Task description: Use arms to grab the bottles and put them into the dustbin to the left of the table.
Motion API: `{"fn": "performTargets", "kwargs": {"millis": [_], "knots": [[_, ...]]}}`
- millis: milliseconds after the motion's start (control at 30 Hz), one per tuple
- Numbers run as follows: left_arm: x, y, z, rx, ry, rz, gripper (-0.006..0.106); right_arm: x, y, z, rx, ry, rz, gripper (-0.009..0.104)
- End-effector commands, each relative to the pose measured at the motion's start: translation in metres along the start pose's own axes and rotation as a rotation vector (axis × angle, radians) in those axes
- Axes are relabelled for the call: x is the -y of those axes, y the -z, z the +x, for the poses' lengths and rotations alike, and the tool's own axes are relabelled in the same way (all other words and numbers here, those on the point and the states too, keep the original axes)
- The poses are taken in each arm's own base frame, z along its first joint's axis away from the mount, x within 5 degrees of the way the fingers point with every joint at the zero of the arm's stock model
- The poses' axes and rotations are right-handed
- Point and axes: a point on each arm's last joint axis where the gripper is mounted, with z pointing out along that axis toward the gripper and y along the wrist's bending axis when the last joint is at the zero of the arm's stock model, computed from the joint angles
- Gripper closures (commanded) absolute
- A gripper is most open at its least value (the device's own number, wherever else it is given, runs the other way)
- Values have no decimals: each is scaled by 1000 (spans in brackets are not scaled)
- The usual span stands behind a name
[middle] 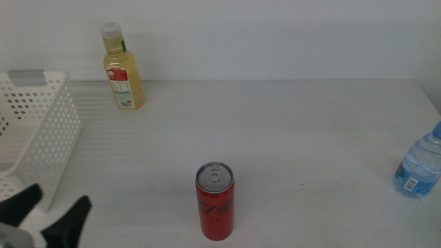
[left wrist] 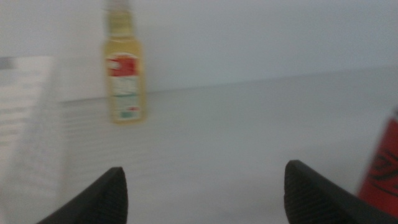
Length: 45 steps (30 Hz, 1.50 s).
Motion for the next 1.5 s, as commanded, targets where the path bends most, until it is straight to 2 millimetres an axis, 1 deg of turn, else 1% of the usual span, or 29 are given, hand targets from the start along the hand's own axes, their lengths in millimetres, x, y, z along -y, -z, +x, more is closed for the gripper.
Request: {"fn": "performTargets", "kwargs": {"millis": [0,233,467,667,867,1033,1467], "knots": [[6,-5,-4,56,17,60,22,1,3,-11,111,15,17,25],[15,-22,8,-49,30,132,22,1,3,-11,111,15,17,25],[20,-39,8,39,35,155,22,1,3,-11,111,15,17,25],[23,-51,13,82,32,179,22,1,3,-11,111,15,17,25],[24,-56,17,98,40,183,22,1,3,-11,111,15,17,25],[25,-56,17,101,41,193,22,1,3,-11,111,15,17,25],[37,-52,15,119,-1,333,22,1,3,-11,111,15,17,25]]}}
